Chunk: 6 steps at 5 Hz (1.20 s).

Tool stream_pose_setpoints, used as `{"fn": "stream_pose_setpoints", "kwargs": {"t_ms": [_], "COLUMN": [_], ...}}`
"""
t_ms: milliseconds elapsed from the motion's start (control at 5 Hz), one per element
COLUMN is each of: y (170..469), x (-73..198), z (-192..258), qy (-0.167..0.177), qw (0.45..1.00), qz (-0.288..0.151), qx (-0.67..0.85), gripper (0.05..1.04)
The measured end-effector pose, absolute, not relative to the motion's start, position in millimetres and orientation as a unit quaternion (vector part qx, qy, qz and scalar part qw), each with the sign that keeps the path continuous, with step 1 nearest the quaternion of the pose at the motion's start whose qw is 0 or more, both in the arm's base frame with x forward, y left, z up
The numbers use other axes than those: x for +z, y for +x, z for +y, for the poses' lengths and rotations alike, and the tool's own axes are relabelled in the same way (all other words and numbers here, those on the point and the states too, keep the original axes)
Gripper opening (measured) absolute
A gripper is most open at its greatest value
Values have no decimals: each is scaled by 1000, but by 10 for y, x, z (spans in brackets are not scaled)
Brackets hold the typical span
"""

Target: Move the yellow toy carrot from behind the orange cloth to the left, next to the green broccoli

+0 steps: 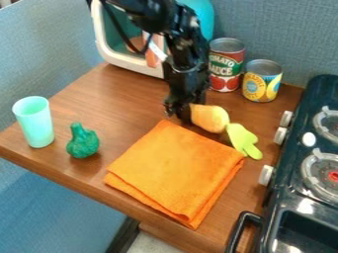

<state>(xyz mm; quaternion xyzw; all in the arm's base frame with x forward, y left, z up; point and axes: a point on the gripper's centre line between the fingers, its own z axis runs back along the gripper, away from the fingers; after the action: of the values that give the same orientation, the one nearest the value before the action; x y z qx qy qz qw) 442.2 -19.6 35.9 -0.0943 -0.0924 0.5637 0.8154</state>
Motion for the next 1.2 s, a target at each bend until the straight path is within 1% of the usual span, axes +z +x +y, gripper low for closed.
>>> {"fn": "stream_pose_setpoints", "kwargs": {"t_ms": [200,400,600,800,1000,1200], "y": [4376,4298,4228,4178,4222,4248], "x": [495,486,520,638,791,981], "z": [-70,119,330,600,820,1037], "qy": [-111,-112,-108,-85,-57,-22], "qw": [805,798,797,807,814,822], "qz": [-98,-89,-89,-103,-126,-145], "qx": [575,586,587,575,564,550], "gripper": [439,439,439,439,439,439]}}
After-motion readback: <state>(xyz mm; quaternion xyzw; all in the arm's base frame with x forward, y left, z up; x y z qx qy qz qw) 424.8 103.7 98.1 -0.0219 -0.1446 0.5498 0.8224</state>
